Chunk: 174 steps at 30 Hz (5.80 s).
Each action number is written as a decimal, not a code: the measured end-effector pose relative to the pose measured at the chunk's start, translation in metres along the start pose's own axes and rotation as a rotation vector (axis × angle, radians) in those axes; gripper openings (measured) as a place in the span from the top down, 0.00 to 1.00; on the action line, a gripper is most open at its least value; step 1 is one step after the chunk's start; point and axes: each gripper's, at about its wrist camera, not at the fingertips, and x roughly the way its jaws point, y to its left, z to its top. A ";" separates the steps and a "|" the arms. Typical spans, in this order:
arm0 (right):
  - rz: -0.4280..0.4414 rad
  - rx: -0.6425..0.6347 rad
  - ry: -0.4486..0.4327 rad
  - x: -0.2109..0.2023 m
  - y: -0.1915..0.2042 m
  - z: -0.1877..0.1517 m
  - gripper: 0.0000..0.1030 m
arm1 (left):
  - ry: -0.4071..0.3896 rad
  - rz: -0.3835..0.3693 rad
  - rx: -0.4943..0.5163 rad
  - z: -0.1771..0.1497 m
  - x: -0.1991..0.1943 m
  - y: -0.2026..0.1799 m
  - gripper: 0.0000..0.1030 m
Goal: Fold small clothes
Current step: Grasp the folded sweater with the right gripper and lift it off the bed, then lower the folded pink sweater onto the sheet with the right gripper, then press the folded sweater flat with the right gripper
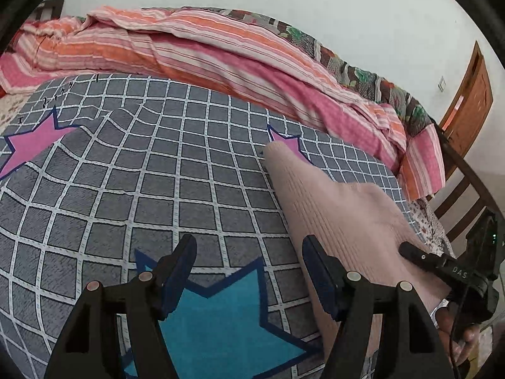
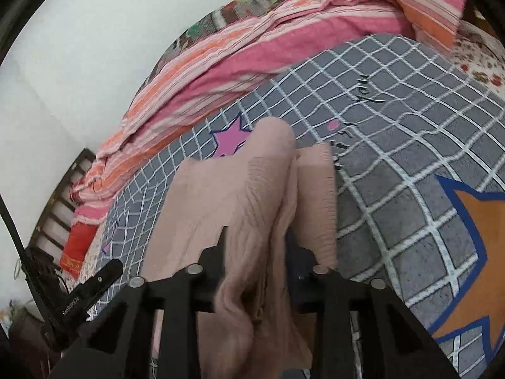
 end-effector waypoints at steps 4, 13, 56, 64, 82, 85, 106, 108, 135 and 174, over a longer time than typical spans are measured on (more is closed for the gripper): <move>0.028 -0.063 -0.068 -0.019 0.007 -0.002 0.83 | 0.001 -0.025 -0.029 -0.002 -0.001 0.009 0.35; 0.016 0.024 -0.059 -0.022 -0.026 -0.025 0.68 | 0.017 -0.011 -0.001 -0.014 0.002 0.008 0.35; 0.124 -0.108 0.043 0.002 0.161 0.073 0.71 | -0.122 -0.097 -0.126 -0.001 -0.105 0.079 0.35; 0.320 0.106 0.035 0.034 0.107 0.061 0.68 | -0.096 -0.067 -0.060 -0.016 -0.097 0.073 0.35; 0.011 -0.337 0.062 0.006 0.082 0.001 0.66 | 0.026 -0.038 -0.006 -0.027 -0.034 0.008 0.35; 0.011 -0.353 0.040 0.006 0.071 -0.005 0.87 | 0.041 -0.020 0.008 -0.028 -0.030 0.000 0.35; -0.036 -0.402 -0.028 0.024 0.086 0.008 0.87 | 0.081 0.144 0.137 0.000 0.013 -0.025 0.31; -0.056 -0.427 -0.016 0.036 0.084 0.002 0.87 | 0.086 0.146 0.155 -0.005 0.014 -0.023 0.31; -0.020 -0.306 0.107 0.043 0.066 0.019 0.83 | 0.105 0.099 0.142 0.003 0.015 -0.018 0.23; -0.140 -0.397 0.038 0.104 0.070 0.012 0.72 | 0.023 0.192 0.194 0.010 0.062 -0.014 0.14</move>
